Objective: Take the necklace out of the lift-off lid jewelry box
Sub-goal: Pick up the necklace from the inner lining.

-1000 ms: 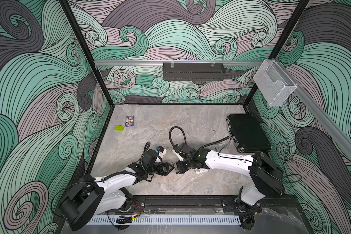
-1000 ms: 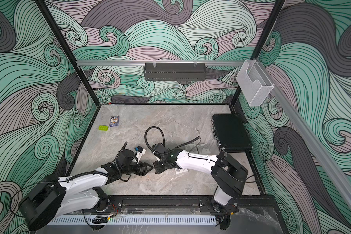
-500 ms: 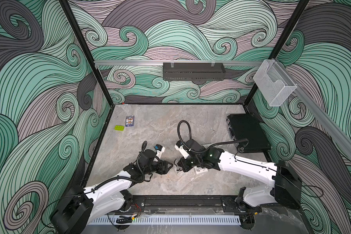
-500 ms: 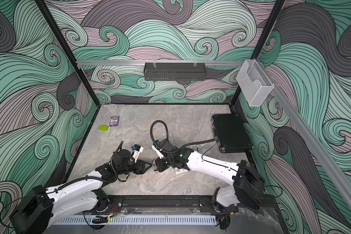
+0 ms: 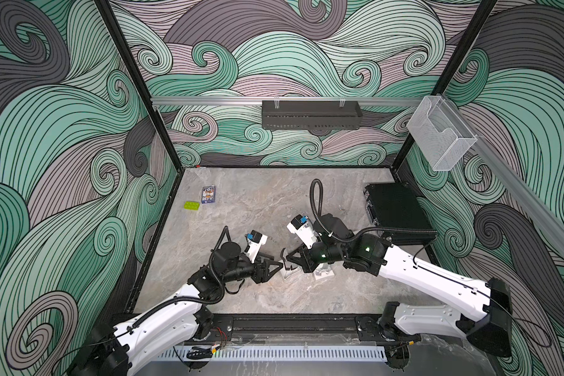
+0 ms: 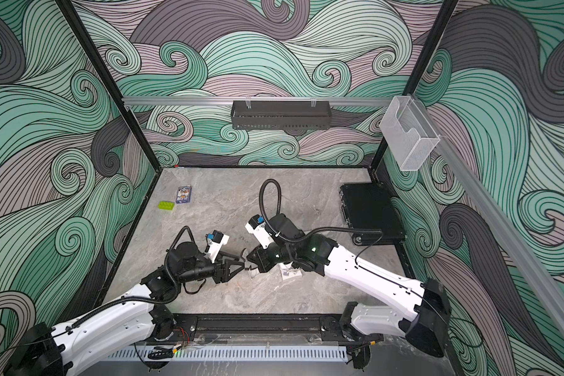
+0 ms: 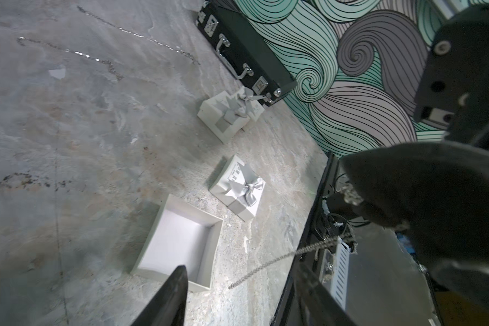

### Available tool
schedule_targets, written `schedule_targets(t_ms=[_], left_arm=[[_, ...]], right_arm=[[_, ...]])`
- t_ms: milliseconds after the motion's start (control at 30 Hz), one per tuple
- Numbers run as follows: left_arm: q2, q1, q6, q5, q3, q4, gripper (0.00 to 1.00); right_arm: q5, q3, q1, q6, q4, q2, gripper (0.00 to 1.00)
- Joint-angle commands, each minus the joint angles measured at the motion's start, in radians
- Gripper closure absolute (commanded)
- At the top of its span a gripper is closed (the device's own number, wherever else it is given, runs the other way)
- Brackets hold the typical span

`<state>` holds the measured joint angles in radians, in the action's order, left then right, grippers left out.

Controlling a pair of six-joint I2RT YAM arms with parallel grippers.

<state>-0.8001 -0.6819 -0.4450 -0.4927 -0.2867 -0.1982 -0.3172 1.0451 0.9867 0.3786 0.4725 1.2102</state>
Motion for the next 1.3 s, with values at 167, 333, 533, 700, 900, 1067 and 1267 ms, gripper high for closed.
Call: schedule_targets(t_ms=[167,333,533,700,900,1067,1267], left_arm=[[0.014,-0.032,0.057,-0.125,-0.046,-0.084,0.49],[0.011,-0.065,0.069,-0.129,-0.048,-0.132,0.53],[-0.008,-0.089,0.072,-0.073,-0.063,-0.188,0.53],[-0.047,-0.110,0.080,-0.078,-0.099,-0.205,0.53],[-0.086,-0.134,0.074,-0.071,-0.122,-0.231,0.65],[-0.091,-0.140,0.072,-0.060,-0.124,-0.231,0.86],[-0.072,-0.142,0.067,-0.032,-0.121,-0.214,0.98]], right_arm=[[-0.043,0.063,-0.008,-0.015,0.016,-0.035,0.94],[-0.058,0.073,-0.008,-0.008,0.004,-0.040,0.95],[-0.072,0.079,-0.009,0.014,-0.033,-0.047,0.96],[-0.062,0.085,-0.009,0.025,-0.057,-0.050,0.98],[-0.029,0.091,-0.010,0.036,-0.078,-0.058,0.98],[-0.001,0.082,-0.018,0.040,-0.085,-0.080,0.98],[0.028,0.053,-0.039,0.053,-0.099,-0.107,0.98]])
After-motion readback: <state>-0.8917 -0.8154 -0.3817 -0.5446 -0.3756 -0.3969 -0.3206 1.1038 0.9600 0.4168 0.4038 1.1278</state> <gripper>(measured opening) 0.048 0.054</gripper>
